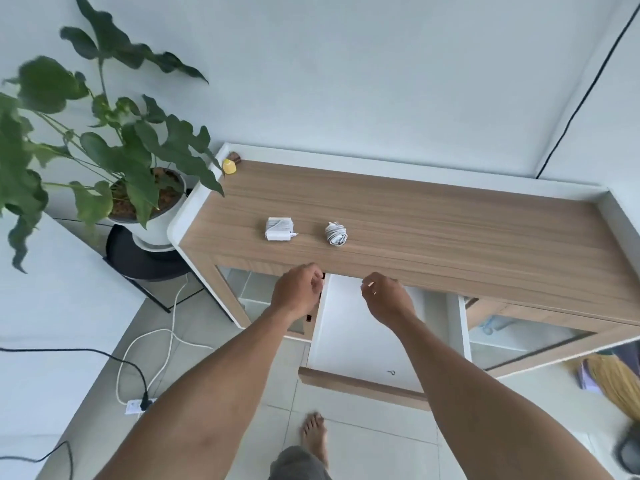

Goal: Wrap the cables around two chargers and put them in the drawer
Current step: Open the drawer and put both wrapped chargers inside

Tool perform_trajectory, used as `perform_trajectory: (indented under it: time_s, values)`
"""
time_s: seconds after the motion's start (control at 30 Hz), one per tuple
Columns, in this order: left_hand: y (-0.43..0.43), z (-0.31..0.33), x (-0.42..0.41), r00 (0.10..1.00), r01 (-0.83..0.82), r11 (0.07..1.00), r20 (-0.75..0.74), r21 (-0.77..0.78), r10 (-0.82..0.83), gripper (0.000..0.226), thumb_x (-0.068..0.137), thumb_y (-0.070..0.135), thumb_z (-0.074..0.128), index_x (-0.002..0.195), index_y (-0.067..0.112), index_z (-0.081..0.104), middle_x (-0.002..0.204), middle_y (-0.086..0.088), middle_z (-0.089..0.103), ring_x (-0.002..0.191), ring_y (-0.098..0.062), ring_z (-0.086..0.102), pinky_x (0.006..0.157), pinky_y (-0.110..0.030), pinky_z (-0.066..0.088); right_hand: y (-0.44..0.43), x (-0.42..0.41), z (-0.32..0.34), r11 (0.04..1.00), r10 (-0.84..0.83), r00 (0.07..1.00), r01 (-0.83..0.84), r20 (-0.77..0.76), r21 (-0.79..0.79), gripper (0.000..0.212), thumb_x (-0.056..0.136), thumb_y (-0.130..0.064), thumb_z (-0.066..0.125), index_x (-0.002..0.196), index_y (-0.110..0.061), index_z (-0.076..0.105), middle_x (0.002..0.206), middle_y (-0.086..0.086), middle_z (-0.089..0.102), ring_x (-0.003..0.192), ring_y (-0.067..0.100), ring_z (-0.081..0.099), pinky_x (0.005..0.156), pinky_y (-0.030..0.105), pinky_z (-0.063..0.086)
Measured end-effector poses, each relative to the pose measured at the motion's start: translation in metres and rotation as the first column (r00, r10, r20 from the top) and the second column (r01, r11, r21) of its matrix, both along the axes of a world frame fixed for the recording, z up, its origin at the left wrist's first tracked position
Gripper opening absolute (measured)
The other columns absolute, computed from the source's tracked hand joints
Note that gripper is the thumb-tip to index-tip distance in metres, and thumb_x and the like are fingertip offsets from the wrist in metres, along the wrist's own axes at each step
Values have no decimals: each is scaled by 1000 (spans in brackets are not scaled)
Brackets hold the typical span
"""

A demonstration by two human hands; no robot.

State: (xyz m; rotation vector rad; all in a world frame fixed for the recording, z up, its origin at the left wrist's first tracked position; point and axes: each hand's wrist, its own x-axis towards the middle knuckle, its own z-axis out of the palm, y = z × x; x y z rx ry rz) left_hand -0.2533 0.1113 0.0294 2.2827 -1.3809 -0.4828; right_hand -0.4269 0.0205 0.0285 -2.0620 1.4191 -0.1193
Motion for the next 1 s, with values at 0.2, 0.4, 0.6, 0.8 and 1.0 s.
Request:
perform_trajectory:
  time_s: [0.2, 0.4, 0.6, 0.8, 1.0]
  values:
    - [-43, -21, 81, 985, -97, 995, 140, -10, 97, 53, 84, 28, 68, 131, 14, 47, 126, -9, 51, 119, -31, 45, 95, -41, 40, -57, 56, -21, 996, -44, 998, 39, 54, 80, 49, 89, -32, 56, 134, -19, 42, 131, 5, 51, 119, 26, 51, 94, 40, 46]
    - [-81, -34, 151, 973, -62, 995, 226, 83, 42, 91, 69, 34, 80, 145, 15, 33, 143, -8, 39, 133, -30, 33, 102, -45, 35, -101, 104, -37, 998, -9, 999, 11, -38, 61, 75, 81, -38, 66, 142, -17, 28, 140, 7, 38, 131, 29, 39, 103, 43, 39]
    - [-102, -42, 186, 973, 88, 946, 178, 311, -149, 105, 69, 40, 80, 151, 24, 16, 154, -1, 23, 141, -26, 21, 109, -47, 23, -117, 134, -49, 999, -14, 996, 17, -85, 35, 81, 75, -44, 70, 141, -19, 29, 136, 7, 41, 128, 28, 39, 103, 42, 35]
    - [-114, -47, 199, 961, 105, 943, 210, 316, -177, 81, 76, 39, 75, 144, 23, 35, 141, -2, 43, 132, -25, 38, 104, -45, 28, -118, 154, -61, 999, -38, 985, 36, -166, -17, 77, 76, -50, 67, 137, -18, 34, 134, 4, 45, 126, 26, 40, 104, 41, 34]
    - [-109, -49, 190, 945, 120, 964, 269, 236, -183, 66, 70, 43, 74, 129, 21, 52, 124, 0, 54, 117, -23, 49, 97, -41, 34, -109, 150, -66, 988, -127, 988, 118, -90, -96, 61, 79, -45, 65, 130, -16, 45, 125, 3, 55, 120, 26, 47, 101, 41, 35]
